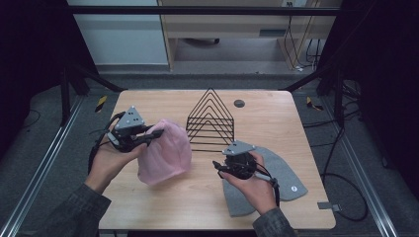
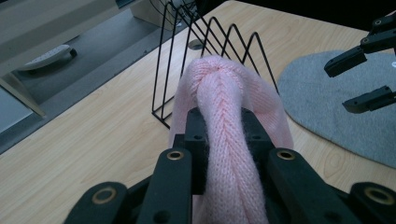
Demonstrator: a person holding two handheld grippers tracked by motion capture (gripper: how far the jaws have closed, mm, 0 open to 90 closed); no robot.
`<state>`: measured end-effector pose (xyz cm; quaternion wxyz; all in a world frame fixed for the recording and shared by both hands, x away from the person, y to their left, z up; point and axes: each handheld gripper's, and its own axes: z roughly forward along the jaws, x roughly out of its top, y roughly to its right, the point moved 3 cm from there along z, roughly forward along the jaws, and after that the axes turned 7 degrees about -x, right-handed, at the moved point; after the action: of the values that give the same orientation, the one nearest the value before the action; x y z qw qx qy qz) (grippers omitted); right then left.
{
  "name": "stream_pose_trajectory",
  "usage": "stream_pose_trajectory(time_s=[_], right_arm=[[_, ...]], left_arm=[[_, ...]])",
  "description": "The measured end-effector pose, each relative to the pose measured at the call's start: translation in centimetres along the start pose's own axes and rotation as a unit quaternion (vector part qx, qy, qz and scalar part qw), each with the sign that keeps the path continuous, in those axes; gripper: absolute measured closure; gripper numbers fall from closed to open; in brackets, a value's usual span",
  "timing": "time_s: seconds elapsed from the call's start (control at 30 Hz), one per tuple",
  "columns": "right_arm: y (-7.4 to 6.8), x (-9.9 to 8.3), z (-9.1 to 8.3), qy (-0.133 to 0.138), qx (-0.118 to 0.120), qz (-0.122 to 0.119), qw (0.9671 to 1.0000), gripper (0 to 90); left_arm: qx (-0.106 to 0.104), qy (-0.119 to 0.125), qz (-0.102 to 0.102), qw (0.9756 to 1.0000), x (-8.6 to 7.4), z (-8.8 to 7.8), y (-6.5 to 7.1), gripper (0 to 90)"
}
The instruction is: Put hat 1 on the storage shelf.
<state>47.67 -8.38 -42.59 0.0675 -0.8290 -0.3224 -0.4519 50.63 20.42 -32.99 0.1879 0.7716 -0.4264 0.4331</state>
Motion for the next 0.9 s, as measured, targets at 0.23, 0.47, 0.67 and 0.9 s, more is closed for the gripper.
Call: stream_pose_trajectory(time_s=[0.23, 0.47, 0.67, 0.9], right_arm=[[-0.9, 2.8, -0.1, 0.013, 0.019, -0.016, 0.9996, 36.5], [-1.6, 4.8, 0.2, 0.028, 0.04, -0.016, 0.9987, 33.6], [-2.0, 5.6, 0.7, 0.029, 0.046, -0.02, 0.9983, 33.9], [-2.5, 6.3, 1.2, 0.03, 0.059, -0.021, 0.9976, 35.0]], left_arm=[[0.003, 0.013, 0.001, 0.9999, 1.5, -1.4, -0.6, 76.2], [0.003, 0.015, 0.0, 0.9999, 2.9, -2.4, -1.3, 76.2], [0.004, 0.017, 0.006, 0.9998, 3.7, -2.6, -1.2, 76.1], [0.001, 0.023, 0.005, 0.9997, 4.7, -2.6, -1.2, 76.1]])
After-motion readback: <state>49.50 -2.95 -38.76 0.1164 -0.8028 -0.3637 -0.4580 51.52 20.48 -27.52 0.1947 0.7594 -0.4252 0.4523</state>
